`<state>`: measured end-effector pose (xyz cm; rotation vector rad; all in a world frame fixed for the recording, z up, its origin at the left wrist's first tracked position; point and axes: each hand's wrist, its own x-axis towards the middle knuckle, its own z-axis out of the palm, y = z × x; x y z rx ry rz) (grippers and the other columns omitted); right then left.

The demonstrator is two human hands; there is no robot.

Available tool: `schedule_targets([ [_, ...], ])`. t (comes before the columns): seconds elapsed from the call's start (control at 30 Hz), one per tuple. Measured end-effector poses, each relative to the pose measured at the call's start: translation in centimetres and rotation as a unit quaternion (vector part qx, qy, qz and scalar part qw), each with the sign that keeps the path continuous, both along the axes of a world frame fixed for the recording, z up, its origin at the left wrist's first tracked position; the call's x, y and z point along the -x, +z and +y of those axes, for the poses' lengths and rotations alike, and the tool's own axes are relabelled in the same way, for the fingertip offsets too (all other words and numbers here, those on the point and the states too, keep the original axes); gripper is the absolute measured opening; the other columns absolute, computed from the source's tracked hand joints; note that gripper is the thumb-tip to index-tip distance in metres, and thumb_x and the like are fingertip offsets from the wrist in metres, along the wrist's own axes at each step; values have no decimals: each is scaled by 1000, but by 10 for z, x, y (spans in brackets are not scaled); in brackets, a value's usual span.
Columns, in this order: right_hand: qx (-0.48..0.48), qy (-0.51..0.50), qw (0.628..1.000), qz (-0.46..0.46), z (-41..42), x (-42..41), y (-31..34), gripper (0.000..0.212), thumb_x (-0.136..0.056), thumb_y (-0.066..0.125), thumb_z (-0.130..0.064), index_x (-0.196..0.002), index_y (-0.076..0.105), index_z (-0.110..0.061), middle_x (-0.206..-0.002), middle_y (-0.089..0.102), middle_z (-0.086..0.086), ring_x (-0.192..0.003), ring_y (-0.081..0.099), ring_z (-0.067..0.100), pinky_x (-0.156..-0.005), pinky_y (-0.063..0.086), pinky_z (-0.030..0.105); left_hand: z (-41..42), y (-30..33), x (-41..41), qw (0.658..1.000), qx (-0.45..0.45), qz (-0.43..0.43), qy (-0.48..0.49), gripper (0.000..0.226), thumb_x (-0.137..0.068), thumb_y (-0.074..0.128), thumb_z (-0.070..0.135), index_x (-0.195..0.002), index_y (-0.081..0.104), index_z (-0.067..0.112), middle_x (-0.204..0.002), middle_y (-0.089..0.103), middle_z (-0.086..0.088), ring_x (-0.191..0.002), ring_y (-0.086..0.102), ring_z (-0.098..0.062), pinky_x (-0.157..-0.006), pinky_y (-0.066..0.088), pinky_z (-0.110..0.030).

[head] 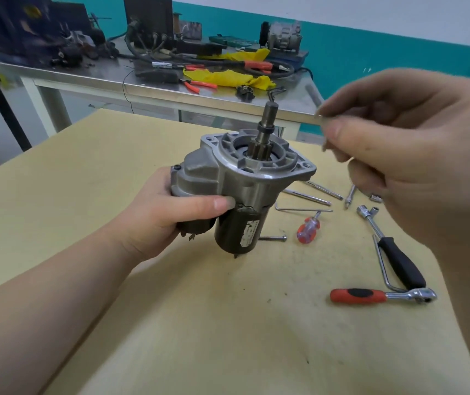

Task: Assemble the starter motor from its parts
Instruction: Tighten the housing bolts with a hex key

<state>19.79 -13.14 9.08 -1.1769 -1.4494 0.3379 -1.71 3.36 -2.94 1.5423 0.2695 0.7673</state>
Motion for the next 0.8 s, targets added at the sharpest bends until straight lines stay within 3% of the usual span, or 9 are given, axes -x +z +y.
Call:
schedule_targets([
  [0.1, 81, 68, 992, 66, -1, 10, 3, 22, -79, 69, -1, -82, 84, -17, -67, 68, 13, -56, 43, 39, -40, 31, 20, -2, 1, 0, 1000, -5, 3, -2, 52, -81, 82, 26, -130, 74, 12, -130, 72, -26, -121, 67, -48, -100, 54, -49],
  [0.2, 153, 128, 974, 103, -2, 12, 4, 22, -75, 69, 0, -88, 84, -11, -70, 68, 13, -54, 42, 38, -39, 33, 19, -3, 1, -1, 1000, -2, 1, 4, 47, -81, 82, 27, -127, 77, 16, -126, 76, -16, -119, 72, -37, -98, 59, -42],
  [0.27, 162, 169, 967, 99, -3, 11, 2, 22, -77, 75, -3, -96, 83, -9, -74, 69, 11, -47, 43, 22, -44, 36, 20, -5, 1, -1, 1000, -5, 5, 4, 46, -82, 81, 27, -126, 77, 17, -125, 77, -13, -118, 73, -33, -95, 60, -40],
  [0.33, 126, 151, 978, 69, 0, 10, -2, 19, -83, 75, -8, -100, 83, -13, -75, 70, 7, -50, 47, 17, -48, 39, 22, -5, 2, -1, 1000, -10, 7, 5, 46, -83, 81, 28, -127, 77, 18, -124, 77, -12, -116, 73, -31, -92, 59, -37],
  [0.47, -8, -18, 994, -108, 13, 18, -19, 16, -93, 73, -15, -103, 81, -24, -85, 74, -13, -72, 67, 4, -65, 51, 17, -4, 1, -1, 1000, -12, 12, 5, 50, -83, 82, 28, -130, 75, 16, -130, 75, -17, -123, 70, -39, -104, 56, -50],
  [0.57, -46, -56, 992, -107, 22, 30, -27, 25, -92, 77, -14, -113, 76, -28, -89, 74, -13, -88, 73, 13, -74, 62, 28, -6, 4, -1, 1000, -5, 6, -5, 44, -85, 81, 26, -128, 76, 18, -123, 78, -8, -113, 74, -28, -92, 59, -34],
  [0.63, -63, -63, 989, -118, 25, 35, -29, 30, -91, 78, -13, -117, 72, -25, -85, 70, -11, -86, 71, 17, -72, 60, 28, -7, 5, -1, 1000, -6, 8, -7, 45, -86, 82, 27, -130, 75, 17, -126, 78, -11, -118, 73, -31, -94, 59, -32],
  [0.73, -94, -84, 980, -157, 26, 40, -31, 17, -90, 80, -12, -105, 74, -18, -87, 69, -22, -77, 70, 1, -66, 51, 9, -8, 6, -2, 1000, -10, 13, 1, 47, -85, 87, 32, -127, 75, 16, -122, 79, -9, -112, 74, -31, -90, 59, -33],
  [0.8, -102, -93, 976, -169, 26, 41, -32, 12, -90, 80, -12, -101, 76, -15, -87, 65, -25, -69, 65, -6, -63, 45, 4, -12, 8, -3, 999, -14, 9, 34, 61, -77, 96, 44, -127, 72, 18, -115, 79, -4, -104, 75, -25, -83, 58, -32],
])
